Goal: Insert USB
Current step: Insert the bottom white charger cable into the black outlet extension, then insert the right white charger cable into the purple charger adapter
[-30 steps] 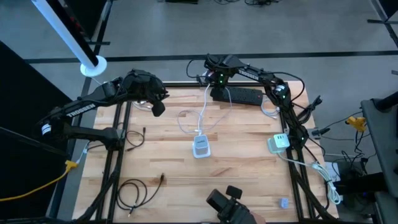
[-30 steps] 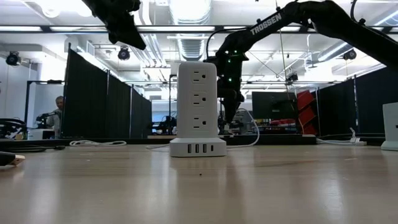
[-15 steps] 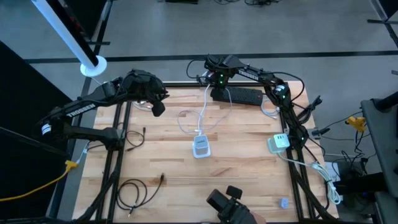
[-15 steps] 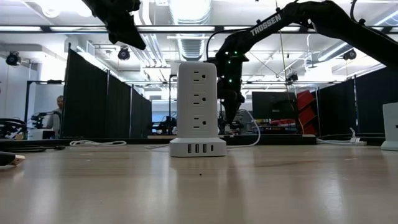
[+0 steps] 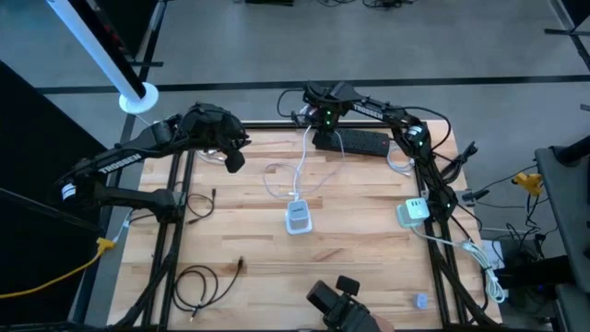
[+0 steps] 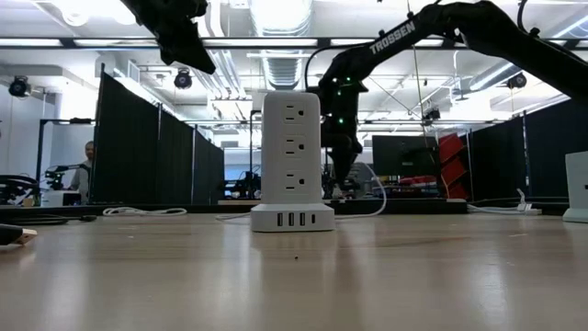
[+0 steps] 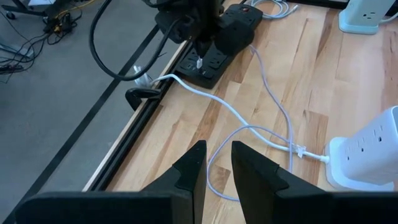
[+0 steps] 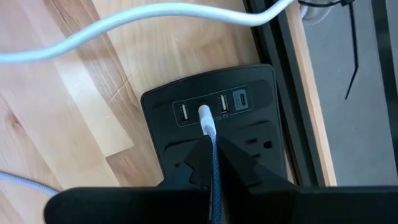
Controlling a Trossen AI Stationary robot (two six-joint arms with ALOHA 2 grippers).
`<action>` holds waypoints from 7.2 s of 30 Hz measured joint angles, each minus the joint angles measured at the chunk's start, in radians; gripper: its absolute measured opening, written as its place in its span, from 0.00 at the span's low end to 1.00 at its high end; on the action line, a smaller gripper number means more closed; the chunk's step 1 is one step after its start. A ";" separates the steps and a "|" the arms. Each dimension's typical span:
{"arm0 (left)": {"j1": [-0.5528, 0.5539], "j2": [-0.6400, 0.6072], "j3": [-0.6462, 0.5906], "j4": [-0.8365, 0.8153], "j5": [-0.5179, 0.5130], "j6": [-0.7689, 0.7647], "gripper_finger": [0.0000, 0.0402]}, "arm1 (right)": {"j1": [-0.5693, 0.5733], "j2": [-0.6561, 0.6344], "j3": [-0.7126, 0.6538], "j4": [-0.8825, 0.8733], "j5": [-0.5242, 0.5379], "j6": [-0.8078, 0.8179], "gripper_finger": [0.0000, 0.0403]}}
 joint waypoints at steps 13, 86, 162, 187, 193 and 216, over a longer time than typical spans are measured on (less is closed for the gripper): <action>0.000 0.000 0.000 0.000 0.000 -0.004 0.16 | 0.000 0.000 -0.008 0.036 -0.007 -0.014 0.00; -0.433 -0.021 0.000 0.376 -0.020 -0.265 0.16 | 0.323 -0.428 -0.016 -0.352 -0.243 0.144 0.38; -1.012 -0.078 0.000 0.316 -0.347 -0.453 0.16 | 1.392 -0.589 -0.902 0.033 -0.500 1.373 0.91; -0.997 -0.064 0.000 0.327 -0.349 -0.451 0.16 | 1.512 -0.566 -1.041 0.325 -0.601 1.641 0.91; -0.997 -0.064 0.000 0.323 -0.349 -0.445 0.16 | 1.542 -0.465 -0.992 0.342 -0.625 1.602 0.91; -0.977 -0.065 0.000 0.322 -0.347 -0.389 0.16 | 1.556 -0.282 -0.870 0.178 -0.633 1.439 0.47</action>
